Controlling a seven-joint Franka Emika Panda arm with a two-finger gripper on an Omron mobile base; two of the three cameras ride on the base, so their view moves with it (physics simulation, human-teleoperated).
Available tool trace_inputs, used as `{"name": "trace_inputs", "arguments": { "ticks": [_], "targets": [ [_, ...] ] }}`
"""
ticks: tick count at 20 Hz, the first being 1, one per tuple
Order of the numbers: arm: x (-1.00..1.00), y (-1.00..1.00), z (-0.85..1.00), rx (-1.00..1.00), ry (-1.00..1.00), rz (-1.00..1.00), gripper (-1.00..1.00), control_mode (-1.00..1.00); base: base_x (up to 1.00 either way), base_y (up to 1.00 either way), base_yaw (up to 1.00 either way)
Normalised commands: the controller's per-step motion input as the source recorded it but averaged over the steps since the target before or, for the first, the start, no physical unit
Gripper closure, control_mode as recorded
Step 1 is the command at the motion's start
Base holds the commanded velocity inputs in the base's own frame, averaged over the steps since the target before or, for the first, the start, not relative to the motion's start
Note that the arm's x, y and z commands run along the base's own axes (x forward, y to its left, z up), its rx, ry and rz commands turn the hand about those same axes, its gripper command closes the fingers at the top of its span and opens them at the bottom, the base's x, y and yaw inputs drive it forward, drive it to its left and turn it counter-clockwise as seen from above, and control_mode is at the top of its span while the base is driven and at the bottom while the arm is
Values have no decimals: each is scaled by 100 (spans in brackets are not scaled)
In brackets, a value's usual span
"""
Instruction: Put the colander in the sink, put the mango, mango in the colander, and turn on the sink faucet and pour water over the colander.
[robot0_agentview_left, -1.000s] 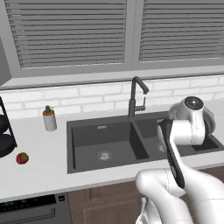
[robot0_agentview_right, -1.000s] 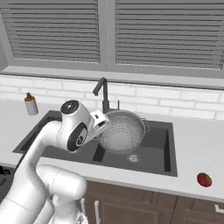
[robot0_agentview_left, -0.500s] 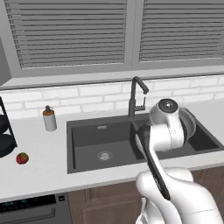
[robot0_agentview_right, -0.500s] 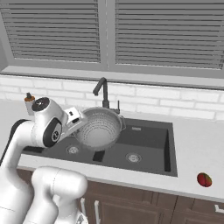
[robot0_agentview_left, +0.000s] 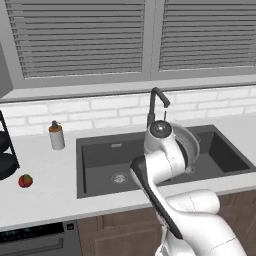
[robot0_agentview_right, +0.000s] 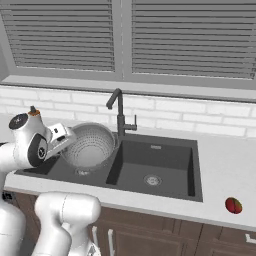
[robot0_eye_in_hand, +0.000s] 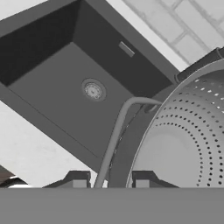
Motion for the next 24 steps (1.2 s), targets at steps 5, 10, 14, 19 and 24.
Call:
{"name": "trace_inputs", "arguments": {
  "ticks": [5,10,14,19,24],
  "targets": [
    [34,78,0,0,5,0,100,-100,0,0,0],
    [43,62,-1,0,8,0,100,-100,0,0,0],
    [49,46,-14,0,12,0,100,-100,0,0,0],
    [46,24,-22,0,12,0,100,-100,0,0,0],
    [37,14,-33,0,8,0,100,-100,0,0,0]
  ]
}}
